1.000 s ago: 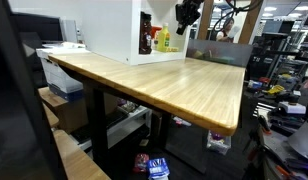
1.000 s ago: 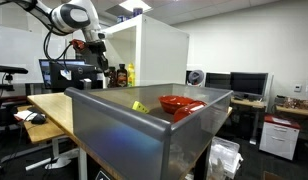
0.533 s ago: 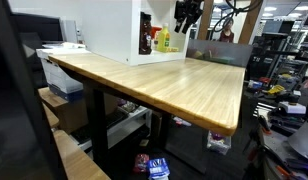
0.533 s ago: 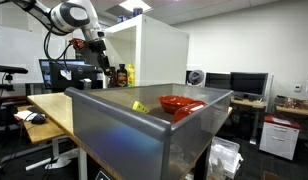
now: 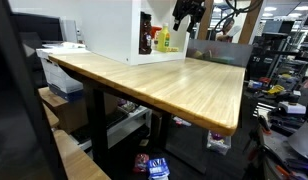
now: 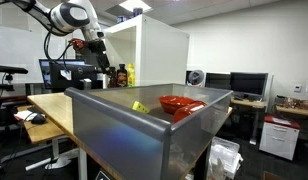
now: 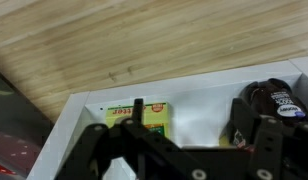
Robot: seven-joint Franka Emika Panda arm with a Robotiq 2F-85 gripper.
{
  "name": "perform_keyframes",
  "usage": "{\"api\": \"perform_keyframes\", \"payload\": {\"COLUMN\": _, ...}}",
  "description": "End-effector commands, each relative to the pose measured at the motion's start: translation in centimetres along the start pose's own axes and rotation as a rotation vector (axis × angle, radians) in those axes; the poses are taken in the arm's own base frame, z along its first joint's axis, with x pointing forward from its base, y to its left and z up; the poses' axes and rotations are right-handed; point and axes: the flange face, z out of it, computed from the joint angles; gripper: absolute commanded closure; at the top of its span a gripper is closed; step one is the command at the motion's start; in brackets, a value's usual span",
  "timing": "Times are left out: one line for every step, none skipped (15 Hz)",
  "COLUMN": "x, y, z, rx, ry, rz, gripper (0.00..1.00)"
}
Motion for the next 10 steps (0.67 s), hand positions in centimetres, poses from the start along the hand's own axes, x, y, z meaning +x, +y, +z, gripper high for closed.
{"api": "perform_keyframes", "payload": {"x": 0.0, "y": 0.9, "z": 0.0, "rx": -0.017, "ry": 0.02, "rz": -0.022, "gripper": 0.0}}
{"api": "perform_keyframes", "payload": {"x": 0.1, "y": 1.1, "z": 0.1, "rx": -0.022, "ry": 0.023, "rz": -0.031, "gripper": 0.0}}
{"api": "perform_keyframes", "payload": {"x": 0.4, "y": 1.5, "z": 0.3, "rx": -0.026, "ry": 0.02, "rz": -0.04, "gripper": 0.0}}
{"api": "perform_keyframes", "payload": {"x": 0.6, "y": 1.8, "z": 0.4, "rx": -0.031, "ry": 0.025, "rz": -0.044, "gripper": 0.0}}
{"api": "perform_keyframes", "payload": {"x": 0.7, "y": 2.0, "z": 0.6, "rx": -0.036, "ry": 0.034, "rz": -0.068, "gripper": 0.0}}
{"api": "perform_keyframes", "payload": {"x": 1.0, "y": 2.3, "z": 0.8, "rx": -0.048, "ry": 0.049, "rz": -0.087, "gripper": 0.0}}
{"api": "perform_keyframes", "payload": {"x": 1.1, "y": 2.5, "z": 0.9, "rx": -0.054, "ry": 0.057, "rz": -0.094, "gripper": 0.0}}
{"api": "perform_keyframes", "payload": {"x": 1.3, "y": 2.8, "z": 1.0, "rx": -0.06, "ry": 0.065, "rz": -0.101, "gripper": 0.0}}
{"api": "perform_keyframes", "payload": {"x": 1.5, "y": 3.0, "z": 1.2, "rx": -0.063, "ry": 0.075, "rz": -0.11, "gripper": 0.0}}
{"api": "perform_keyframes", "payload": {"x": 1.7, "y": 3.2, "z": 1.4, "rx": -0.068, "ry": 0.082, "rz": -0.119, "gripper": 0.0}}
